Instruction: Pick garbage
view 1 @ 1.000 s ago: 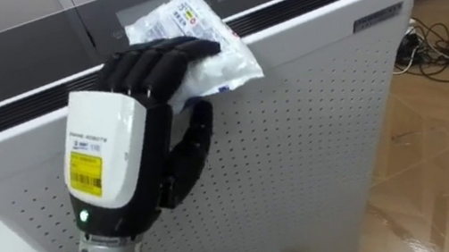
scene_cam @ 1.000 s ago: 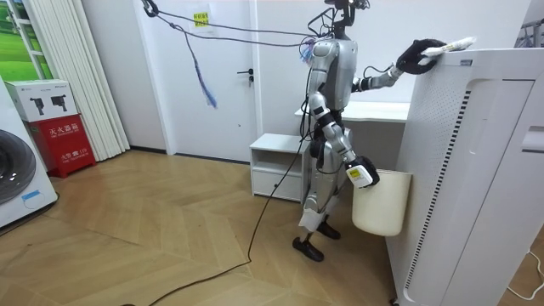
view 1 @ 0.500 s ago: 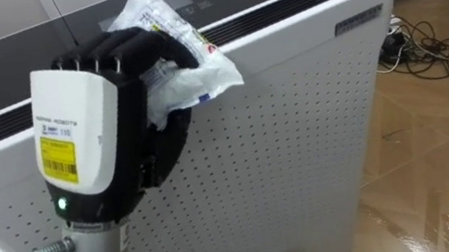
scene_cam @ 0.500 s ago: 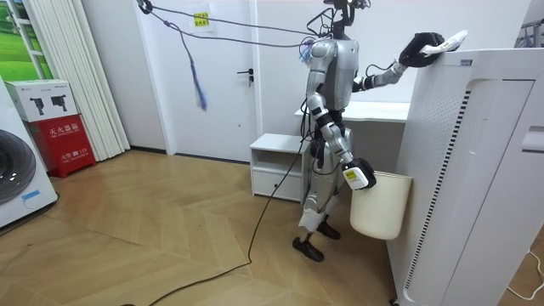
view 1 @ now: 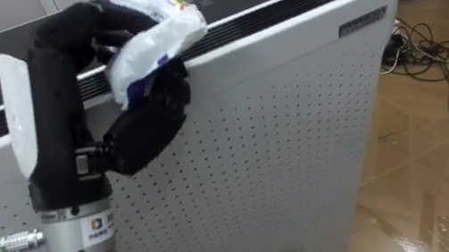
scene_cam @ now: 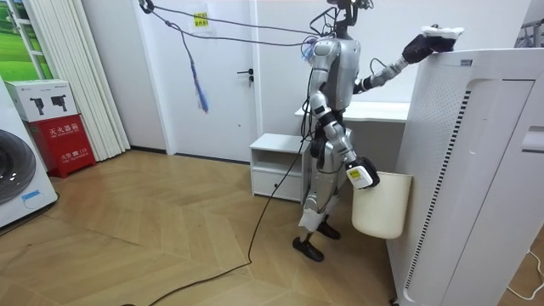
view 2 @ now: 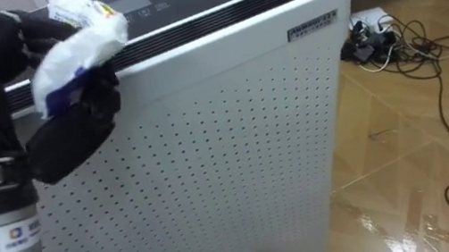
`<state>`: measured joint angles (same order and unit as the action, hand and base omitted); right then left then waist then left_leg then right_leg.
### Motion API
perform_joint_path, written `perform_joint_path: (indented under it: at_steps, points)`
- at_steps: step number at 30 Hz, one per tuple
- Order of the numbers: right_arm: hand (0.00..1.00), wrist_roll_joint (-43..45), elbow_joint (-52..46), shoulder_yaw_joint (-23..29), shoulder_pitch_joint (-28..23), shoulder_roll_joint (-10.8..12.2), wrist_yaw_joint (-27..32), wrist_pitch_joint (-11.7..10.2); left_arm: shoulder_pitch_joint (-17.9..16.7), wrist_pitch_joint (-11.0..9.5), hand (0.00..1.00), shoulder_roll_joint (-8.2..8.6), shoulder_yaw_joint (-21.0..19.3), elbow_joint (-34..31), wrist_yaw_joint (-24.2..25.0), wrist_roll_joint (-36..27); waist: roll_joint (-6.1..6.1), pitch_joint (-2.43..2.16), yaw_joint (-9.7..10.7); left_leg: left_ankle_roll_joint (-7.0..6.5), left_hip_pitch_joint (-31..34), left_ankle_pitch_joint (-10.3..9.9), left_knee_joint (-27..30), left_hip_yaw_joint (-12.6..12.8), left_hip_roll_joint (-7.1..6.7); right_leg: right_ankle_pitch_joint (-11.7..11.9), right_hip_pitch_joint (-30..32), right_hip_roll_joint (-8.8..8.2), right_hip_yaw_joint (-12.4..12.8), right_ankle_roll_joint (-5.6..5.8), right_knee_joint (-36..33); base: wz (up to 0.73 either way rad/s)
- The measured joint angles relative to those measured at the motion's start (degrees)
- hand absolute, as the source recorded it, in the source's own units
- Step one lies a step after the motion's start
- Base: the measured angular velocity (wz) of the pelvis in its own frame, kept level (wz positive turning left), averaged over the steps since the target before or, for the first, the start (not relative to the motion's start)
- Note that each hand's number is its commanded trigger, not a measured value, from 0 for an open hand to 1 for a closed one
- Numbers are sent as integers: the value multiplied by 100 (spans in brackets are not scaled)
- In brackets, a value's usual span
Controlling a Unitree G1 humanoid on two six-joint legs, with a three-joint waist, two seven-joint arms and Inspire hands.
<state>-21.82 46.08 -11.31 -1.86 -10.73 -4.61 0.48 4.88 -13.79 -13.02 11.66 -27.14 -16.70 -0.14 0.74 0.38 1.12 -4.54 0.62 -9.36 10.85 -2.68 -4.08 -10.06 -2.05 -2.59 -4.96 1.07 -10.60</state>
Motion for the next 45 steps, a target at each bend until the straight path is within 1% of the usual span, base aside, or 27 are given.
perform_joint_path:
  at_steps: [1, 2, 3, 4, 5, 7, 8, 9, 10, 12, 13, 16, 18, 20, 21, 23, 25, 28, 29, 32, 34, 36, 38, 41, 42, 44, 45]
  points:
    - [100, 0, 1, -90, 44, -3, -7, 0, 0, -57, 100, 75, 20, -17, 340, -659, -19, -4, -4, 0, 2, 0, 6, 0, -3, 0, 1, -1, 5, 0, -1, 0]
    - [100, 8, 1, -125, 56, -3, -17, 0, 1, -81, 100, 92, 47, -16, 513, -952, -34, -9, -3, 0, 2, 0, 13, 0, -4, 0, -1, -4, -1, 0, -2, 0]
    - [100, 47, 0, -146, 80, 7, -44, 0, 1, -108, 100, 85, 172, -14, 869, -1546, -51, -19, -1, -1, 1, 0, 19, 8, -5, 0, -3, -7, 2, 0, -5, 0]
    - [100, 51, 2, -169, 130, 5, -60, 0, -2, -101, 100, 78, 392, 2, 1232, -2130, -60, -13, 8, -2, 7, -1, 28, 11, -10, 2, -2, -12, 4, -3, -9, 0]
    - [100, 51, 2, -194, 155, 5, -60, 0, -10, -70, 100, 70, 501, 10, 1411, -2429, -61, -11, 20, -2, 11, -1, 36, 11, -14, 4, -2, -15, 4, -3, -13, 0]
    - [100, 144, 8, -325, 233, 7, -67, 0, -55, 308, 100, 42, 969, 226, 2027, -3114, -54, -4, 50, -3, 28, -1, 56, 12, -14, 14, 2, -16, 12, -2, -29, 0]
    - [100, 190, 7, -345, 251, 11, -86, 0, -72, 419, 100, 40, 1048, 277, 2138, -3202, -50, 0, 64, -3, 48, -1, 57, 3, -13, 15, 12, -15, 14, -3, -34, 0]
    - [100, 213, 7, -362, 275, 13, -115, 0, -77, 629, 100, 16, 1168, 354, 2347, -3287, -45, 2, 95, -2, 80, -1, 75, -10, -8, 20, 48, -9, 12, -11, -39, -3]
    - [100, 213, 7, -373, 305, 10, -128, 0, -83, 785, 100, -3, 1195, 394, 2582, -3296, -36, 7, 88, -2, 102, 0, 85, 13, 5, 21, 101, -5, 20, -13, -71, -5]
    - [100, 206, 6, -377, 319, 9, -142, 0, -82, 900, 100, -26, 1194, 397, 2864, -3299, -28, 16, 81, 0, 116, -1, 83, 38, 22, 20, 135, 7, 23, -13, -94, -6]
    - [100, 207, 6, -377, 320, 4, -142, 0, -82, 928, 100, -25, 1184, 397, 3053, -3298, -25, 16, 54, 2, 130, -2, 83, 58, 32, 20, 156, 14, 23, -13, -97, -3]
    - [100, 207, 3, -376, 328, -22, -136, 0, -82, 1010, 100, -32, 1148, 400, 3346, -3299, -11, 23, 20, 4, 187, -1, 90, 57, 37, 20, 210, 18, 20, -14, -98, 0]
    - [100, 206, 3, -376, 335, -34, -93, 2, -85, 1139, 100, -39, 1087, 433, 3494, -3301, 16, 41, -18, 4, 192, -2, 78, 65, 37, 20, 225, 16, 26, -13, -100, -2]
    - [100, 207, -8, -375, 351, -40, -87, 12, -102, 1151, 100, -73, 1042, 606, 3630, -3300, 38, 43, -50, 4, 237, -2, 78, 66, 39, 20, 279, 14, 34, -14, -111, -3]
    - [100, 207, -58, -372, 351, -49, -87, 51, -129, 1211, 100, -99, 1020, 766, 3702, -3297, 44, 44, -55, 4, 278, -2, 92, 59, 38, 20, 312, 12, 27, -14, -116, 0]
    - [100, 207, -200, -372, 351, -51, -91, 113, -306, 1344, 100, -137, 945, 937, 3798, -3296, 45, 46, -38, 7, 311, 0, 95, 52, 40, 20, 349, 14, 26, -14, -123, 0]
    - [100, 206, -227, -368, 390, -78, -97, 115, -523, 1382, 100, -151, 907, 1331, 3915, -3287, 45, 46, -22, 7, 375, 0, 109, 39, 38, 19, 416, 13, 17, -15, -152, 0]
    - [100, 205, -212, -373, 466, -74, -90, 115, -594, 1490, 100, -219, 892, 1738, 3955, -3287, 41, 51, -39, 7, 622, 1, 238, 32, 35, 19, 635, 2, -21, -15, -237, 3]
    - [100, 203, -187, -379, 488, -75, -85, 116, -594, 1491, 100, -223, 893, 1823, 3963, -3287, 41, 51, -47, 7, 665, 1, 261, 26, 31, 19, 661, -3, -28, -16, -241, 5]
    - [100, 203, -2, -380, 575, -48, -60, 117, -594, 1491, 100, -189, 898, 2456, 3981, -3269, 29, 64, -77, 6, 699, 1, 289, 30, 31, 17, 719, -16, -82, -17, -315, 1]
    - [100, 195, 84, -384, 649, -46, -53, 121, -594, 1495, 100, -182, 897, 2895, 3964, -3247, 34, 76, -114, 6, 889, 1, 364, 18, 31, 21, 872, -22, -154, -26, -342, 5]
    - [100, 199, 103, -386, 657, -49, -35, 121, -594, 1506, 100, -184, 930, 3102, 3935, -3039, 42, 80, -139, 9, 1054, 4, 434, 1, 34, 36, 1002, -21, -173, -50, -355, 7]
    - [100, 163, 217, -386, 688, -31, -34, 121, -623, 1510, 100, -180, 993, 3219, 3932, -3011, 49, 85, -143, 9, 1146, 4, 479, -48, 30, 40, 1051, -20, -217, -57, -358, 12]
    - [100, 161, 311, -386, 783, -14, -31, 120, -652, 1500, 100, -96, 1024, 3426, 3931, -2909, 107, 108, -155, 12, 1279, 6, 509, -59, 29, 41, 1194, -24, -233, -58, -404, 2]
    - [100, 159, 311, -390, 845, -20, -10, 120, -619, 1449, 100, -60, 1058, 3629, 3935, -2904, 148, 130, -161, 17, 1353, 12, 525, -60, 28, 41, 1263, -24, -236, -58, -426, 0]
    - [100, 153, 310, -428, 931, -21, 16, 120, -575, 1451, 100, -26, 1126, 3947, 3937, -2881, 190, 139, -141, 24, 1499, 17, 576, -88, 30, 41, 1386, -22, -269, -58, -453, 7]
    - [100, 145, 311, -430, 964, -17, 16, 120, -570, 1459, 57, 13, 1156, 4086, 3939, -2816, 197, 140, -133, 35, 1597, 23, 596, -107, 32, 41, 1483, -23, -297, -59, -478, 9]
